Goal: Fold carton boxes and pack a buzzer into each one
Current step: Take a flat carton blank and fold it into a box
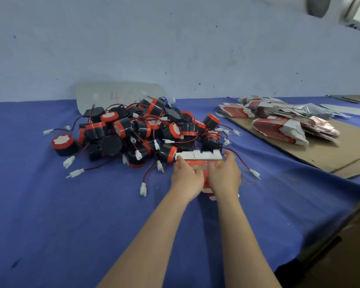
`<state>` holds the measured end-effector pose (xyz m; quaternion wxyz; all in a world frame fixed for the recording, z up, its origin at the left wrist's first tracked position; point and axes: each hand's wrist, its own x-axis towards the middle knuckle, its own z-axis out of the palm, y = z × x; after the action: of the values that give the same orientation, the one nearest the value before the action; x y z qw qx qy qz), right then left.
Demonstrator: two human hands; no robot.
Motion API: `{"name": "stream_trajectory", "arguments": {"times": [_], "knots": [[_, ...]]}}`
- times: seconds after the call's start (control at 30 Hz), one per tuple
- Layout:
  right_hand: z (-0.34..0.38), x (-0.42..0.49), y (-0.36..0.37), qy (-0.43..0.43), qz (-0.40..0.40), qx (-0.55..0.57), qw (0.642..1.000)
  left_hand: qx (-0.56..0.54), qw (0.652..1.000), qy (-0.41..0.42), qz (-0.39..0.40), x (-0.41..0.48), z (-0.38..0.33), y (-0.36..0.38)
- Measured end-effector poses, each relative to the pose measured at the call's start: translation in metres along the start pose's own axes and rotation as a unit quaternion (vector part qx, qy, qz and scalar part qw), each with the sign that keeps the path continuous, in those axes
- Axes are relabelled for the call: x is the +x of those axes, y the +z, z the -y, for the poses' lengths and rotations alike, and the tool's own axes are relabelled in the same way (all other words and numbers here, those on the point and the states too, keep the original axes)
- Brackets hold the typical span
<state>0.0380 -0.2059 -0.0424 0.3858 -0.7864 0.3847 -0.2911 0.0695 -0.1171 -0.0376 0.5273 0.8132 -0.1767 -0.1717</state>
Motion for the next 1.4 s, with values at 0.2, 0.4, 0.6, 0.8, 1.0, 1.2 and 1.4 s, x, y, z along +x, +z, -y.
{"name": "stream_trajectory", "arguments": {"times": [0.2,0.4,0.6,0.8,1.0,1.2,1.4], "knots": [[-0.005,-0.006,-0.005,0.036,0.035,-0.116,0.992,-0.061,0.998,-0.014,-0.019,-0.006,-0.007,-0.004],[-0.018,-0.003,-0.019,0.082,0.099,-0.214,0.968,-0.053,0.997,-0.049,0.012,-0.004,-0.002,0.005],[-0.019,-0.005,-0.014,0.054,0.092,-0.224,0.969,0.002,0.995,-0.094,-0.019,0.004,0.0,0.007],[-0.013,-0.012,-0.006,0.007,0.073,-0.172,0.982,-0.15,0.982,-0.108,-0.03,0.007,-0.005,0.006],[-0.001,-0.01,-0.025,-0.019,-0.033,0.013,0.999,-0.181,0.98,-0.062,-0.055,0.006,0.001,-0.008],[0.026,-0.022,-0.047,-0.15,-0.022,0.19,0.97,-0.243,0.96,0.104,-0.095,-0.007,-0.021,-0.04],[0.071,-0.058,0.015,-0.22,0.095,0.234,0.942,-0.286,0.903,0.199,-0.253,-0.028,-0.018,-0.095]]}}
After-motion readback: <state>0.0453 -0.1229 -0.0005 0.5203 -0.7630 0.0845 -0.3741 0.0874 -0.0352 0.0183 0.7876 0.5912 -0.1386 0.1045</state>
